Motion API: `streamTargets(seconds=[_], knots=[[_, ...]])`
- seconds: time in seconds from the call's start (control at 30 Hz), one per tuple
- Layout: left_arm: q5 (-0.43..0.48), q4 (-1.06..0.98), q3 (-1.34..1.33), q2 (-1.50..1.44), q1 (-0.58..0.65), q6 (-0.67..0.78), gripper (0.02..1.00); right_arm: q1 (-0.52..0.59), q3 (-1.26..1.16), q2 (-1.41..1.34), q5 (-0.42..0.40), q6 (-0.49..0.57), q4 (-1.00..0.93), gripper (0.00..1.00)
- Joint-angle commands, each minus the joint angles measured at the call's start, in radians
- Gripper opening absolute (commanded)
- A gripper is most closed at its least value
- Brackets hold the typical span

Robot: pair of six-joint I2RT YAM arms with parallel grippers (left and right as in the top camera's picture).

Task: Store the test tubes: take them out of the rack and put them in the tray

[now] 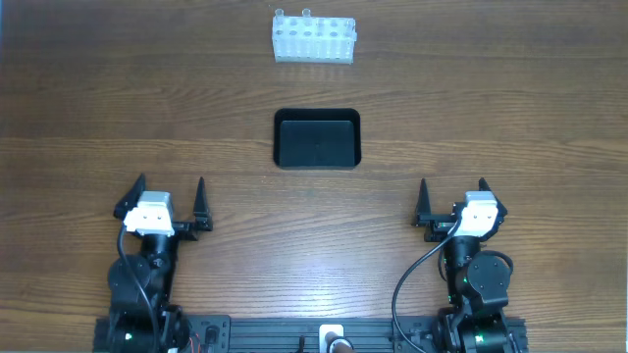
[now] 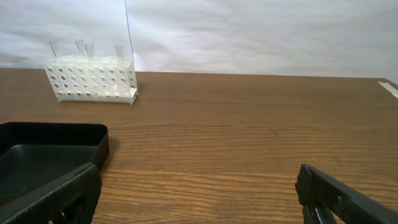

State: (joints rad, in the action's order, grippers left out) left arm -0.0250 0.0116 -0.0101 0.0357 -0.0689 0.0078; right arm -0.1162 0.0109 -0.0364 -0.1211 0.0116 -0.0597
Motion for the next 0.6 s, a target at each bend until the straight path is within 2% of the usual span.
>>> streamTargets(seconds=[0.03, 0.13, 0.23, 0.43, 0.6], knots=[[0.044, -0.21, 0.002, 0.143, 0.0, 0.003, 1.0, 0.007, -0.006, 0.003, 0.004, 0.004, -0.004, 0.993], [0.055, -0.428, -0.026, 0.325, 0.0, 0.004, 0.998, 0.007, -0.006, 0.003, 0.004, 0.004, -0.004, 0.991], [0.058, -0.539, -0.106, 0.519, -0.001, 0.003, 1.0, 0.007, -0.006, 0.003, 0.004, 0.004, -0.004, 0.991], [0.106, -0.557, -0.41, 0.919, -0.008, 0.002, 1.0, 0.007, -0.006, 0.003, 0.004, 0.004, -0.004, 0.991], [0.103, -0.52, -0.654, 1.196, -0.066, -0.02, 1.0, 0.007, -0.006, 0.003, 0.004, 0.004, -0.004, 0.993]])
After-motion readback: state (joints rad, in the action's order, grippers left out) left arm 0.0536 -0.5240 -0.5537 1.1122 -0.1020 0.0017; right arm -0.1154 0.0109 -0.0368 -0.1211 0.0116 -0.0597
